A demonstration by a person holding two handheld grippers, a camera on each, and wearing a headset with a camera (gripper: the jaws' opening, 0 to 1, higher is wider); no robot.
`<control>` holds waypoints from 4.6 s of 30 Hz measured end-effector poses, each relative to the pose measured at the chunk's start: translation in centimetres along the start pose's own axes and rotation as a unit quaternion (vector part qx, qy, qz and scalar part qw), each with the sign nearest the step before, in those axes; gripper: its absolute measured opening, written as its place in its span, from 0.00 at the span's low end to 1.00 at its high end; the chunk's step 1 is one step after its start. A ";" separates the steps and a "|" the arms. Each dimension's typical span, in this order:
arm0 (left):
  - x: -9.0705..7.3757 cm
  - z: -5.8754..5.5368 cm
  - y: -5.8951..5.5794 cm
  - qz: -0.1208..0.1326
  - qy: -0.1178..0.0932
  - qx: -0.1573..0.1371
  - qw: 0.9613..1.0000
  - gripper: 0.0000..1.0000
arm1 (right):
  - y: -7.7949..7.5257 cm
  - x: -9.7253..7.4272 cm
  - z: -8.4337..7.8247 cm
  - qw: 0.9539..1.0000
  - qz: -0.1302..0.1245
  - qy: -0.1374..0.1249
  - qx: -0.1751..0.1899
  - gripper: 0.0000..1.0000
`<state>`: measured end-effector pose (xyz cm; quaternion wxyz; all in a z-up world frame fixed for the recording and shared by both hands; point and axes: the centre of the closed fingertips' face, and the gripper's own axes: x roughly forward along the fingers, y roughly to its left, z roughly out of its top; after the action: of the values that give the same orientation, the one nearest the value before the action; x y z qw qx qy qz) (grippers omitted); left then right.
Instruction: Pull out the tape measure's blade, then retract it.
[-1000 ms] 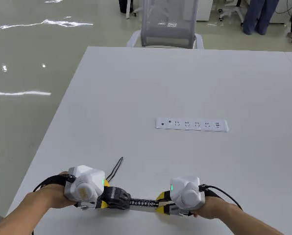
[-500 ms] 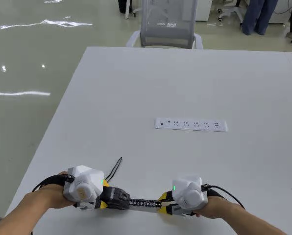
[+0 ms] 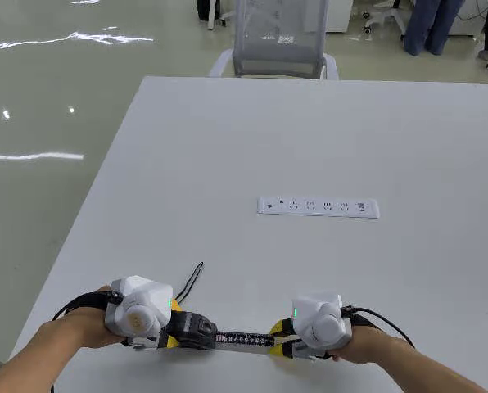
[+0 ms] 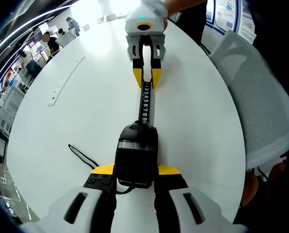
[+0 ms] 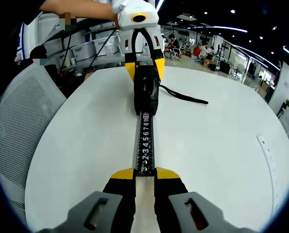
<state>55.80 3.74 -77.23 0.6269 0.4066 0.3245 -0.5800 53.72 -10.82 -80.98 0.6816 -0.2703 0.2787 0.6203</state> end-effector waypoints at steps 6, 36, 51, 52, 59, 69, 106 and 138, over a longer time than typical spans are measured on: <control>0.1 0.0 0.0 -0.001 0.000 0.000 1.000 0.25 | 0.1 -0.3 -0.3 1.000 0.000 0.001 0.001 0.12; 0.1 0.0 0.0 -0.002 0.001 0.002 1.000 0.25 | 0.1 -1.3 -1.2 1.000 0.001 0.010 -0.005 0.12; 0.1 0.1 0.0 0.000 0.001 0.002 1.000 0.25 | 0.2 -1.6 -1.4 1.000 0.000 0.011 -0.004 0.12; 0.1 0.1 0.0 0.000 0.001 0.002 1.000 0.25 | 0.2 -1.6 -1.4 1.000 0.000 0.011 -0.004 0.12; 0.0 0.1 0.0 0.000 0.002 0.002 1.000 0.25 | 0.3 -1.7 -1.5 1.000 -0.001 0.012 -0.004 0.12; 0.0 0.1 0.0 0.000 0.001 0.002 1.000 0.25 | 0.2 -2.0 -1.8 1.000 -0.001 0.013 -0.004 0.12; 0.1 0.1 0.0 -0.001 0.002 0.002 1.000 0.25 | 0.2 -2.9 -2.5 1.000 -0.001 0.015 -0.010 0.12; 0.2 0.2 -0.1 -0.002 0.002 0.001 1.000 0.25 | 0.2 -3.8 -3.3 1.000 -0.004 0.019 -0.008 0.12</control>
<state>55.75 3.52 -77.32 0.6243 0.4080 0.3259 -0.5810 53.11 -15.83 -80.60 0.6760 -0.2889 0.2855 0.6149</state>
